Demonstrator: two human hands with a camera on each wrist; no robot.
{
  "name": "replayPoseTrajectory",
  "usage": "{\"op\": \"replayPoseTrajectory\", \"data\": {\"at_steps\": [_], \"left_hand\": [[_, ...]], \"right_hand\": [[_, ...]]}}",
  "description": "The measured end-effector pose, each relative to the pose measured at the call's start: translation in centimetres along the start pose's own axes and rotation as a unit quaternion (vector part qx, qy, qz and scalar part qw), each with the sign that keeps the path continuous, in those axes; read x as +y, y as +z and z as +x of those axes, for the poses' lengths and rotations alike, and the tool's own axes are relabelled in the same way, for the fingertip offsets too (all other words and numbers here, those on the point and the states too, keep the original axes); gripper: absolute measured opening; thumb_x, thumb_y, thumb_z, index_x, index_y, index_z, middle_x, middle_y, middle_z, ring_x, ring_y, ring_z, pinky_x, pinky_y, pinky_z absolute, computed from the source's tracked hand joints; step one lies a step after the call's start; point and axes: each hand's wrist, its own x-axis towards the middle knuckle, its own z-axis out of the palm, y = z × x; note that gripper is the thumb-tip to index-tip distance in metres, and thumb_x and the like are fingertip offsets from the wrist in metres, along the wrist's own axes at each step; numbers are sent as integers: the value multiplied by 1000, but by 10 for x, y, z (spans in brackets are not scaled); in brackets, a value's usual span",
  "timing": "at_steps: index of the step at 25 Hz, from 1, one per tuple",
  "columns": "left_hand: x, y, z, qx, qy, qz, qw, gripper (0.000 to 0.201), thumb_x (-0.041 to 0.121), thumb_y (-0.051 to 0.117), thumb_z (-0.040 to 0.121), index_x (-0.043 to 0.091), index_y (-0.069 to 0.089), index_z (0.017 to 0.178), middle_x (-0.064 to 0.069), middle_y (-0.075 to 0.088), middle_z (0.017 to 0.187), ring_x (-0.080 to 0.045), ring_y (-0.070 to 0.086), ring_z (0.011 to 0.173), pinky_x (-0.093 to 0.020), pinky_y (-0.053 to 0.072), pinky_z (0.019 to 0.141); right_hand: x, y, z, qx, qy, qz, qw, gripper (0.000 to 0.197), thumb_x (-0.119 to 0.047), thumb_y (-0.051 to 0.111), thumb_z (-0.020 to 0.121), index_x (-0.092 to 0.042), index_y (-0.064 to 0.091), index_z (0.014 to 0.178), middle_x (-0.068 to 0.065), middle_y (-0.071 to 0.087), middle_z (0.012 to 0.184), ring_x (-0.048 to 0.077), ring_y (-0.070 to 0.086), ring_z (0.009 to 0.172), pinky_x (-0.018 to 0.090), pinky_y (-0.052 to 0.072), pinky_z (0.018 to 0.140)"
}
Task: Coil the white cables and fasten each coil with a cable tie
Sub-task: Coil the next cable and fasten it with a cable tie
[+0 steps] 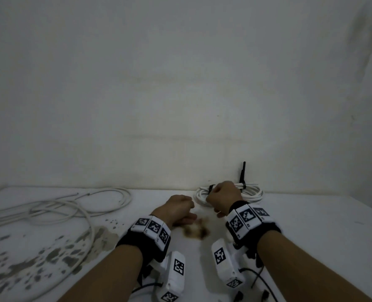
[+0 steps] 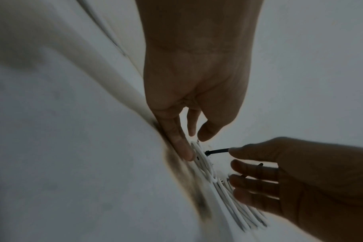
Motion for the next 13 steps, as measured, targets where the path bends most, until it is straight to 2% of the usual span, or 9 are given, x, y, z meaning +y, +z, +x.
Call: {"op": "replayPoseTrajectory", "data": {"at_steps": [3,5,7,8,10,11,13], "left_hand": [[-3,-39,-30,1,28,136,990,26,15,46,98,10,60,120,-4,60,101,-15,67,70,-29,59,66],[-3,-76,-52,15,52,253,966,28,19,47,97,10,64,118,-3,64,103,-14,68,69,-26,57,62],[-7,-120,-76,39,52,346,936,29,15,47,96,10,66,117,-7,68,105,-15,70,72,-26,57,60],[-12,-145,-89,50,40,379,923,30,12,46,94,9,67,116,-9,71,104,-19,72,76,-28,57,62],[-27,-194,-119,70,11,422,904,31,12,47,93,7,70,113,-15,73,101,-26,73,85,-32,58,67],[-36,-216,-132,80,-1,431,899,30,14,48,94,7,71,113,-15,73,100,-26,72,85,-32,59,68],[-58,-259,-162,105,-21,434,894,28,15,52,94,9,71,113,-11,71,99,-20,68,77,-28,57,66]], "right_hand": [[-41,11,-30,-42,-54,-61,996,15,-12,62,84,-3,72,90,17,73,89,32,71,85,42,62,77],[-74,31,-56,-108,-101,-106,983,14,-11,64,84,-6,73,94,11,70,89,26,68,82,34,61,72],[-109,61,-85,-183,-172,-162,954,21,-14,67,86,-7,73,104,10,69,99,22,64,85,28,56,65],[-126,80,-101,-214,-209,-188,935,25,-16,67,86,-8,72,109,10,69,108,22,65,90,29,56,68],[-150,118,-126,-256,-259,-229,903,36,-22,67,88,-9,66,121,12,64,125,26,64,107,34,56,84],[-154,132,-134,-273,-255,-248,894,42,-29,67,90,-9,61,126,12,60,130,28,61,113,35,53,89],[-160,157,-149,-281,-230,-290,885,52,-40,64,92,-7,52,132,14,55,133,31,58,118,34,49,90]]}}
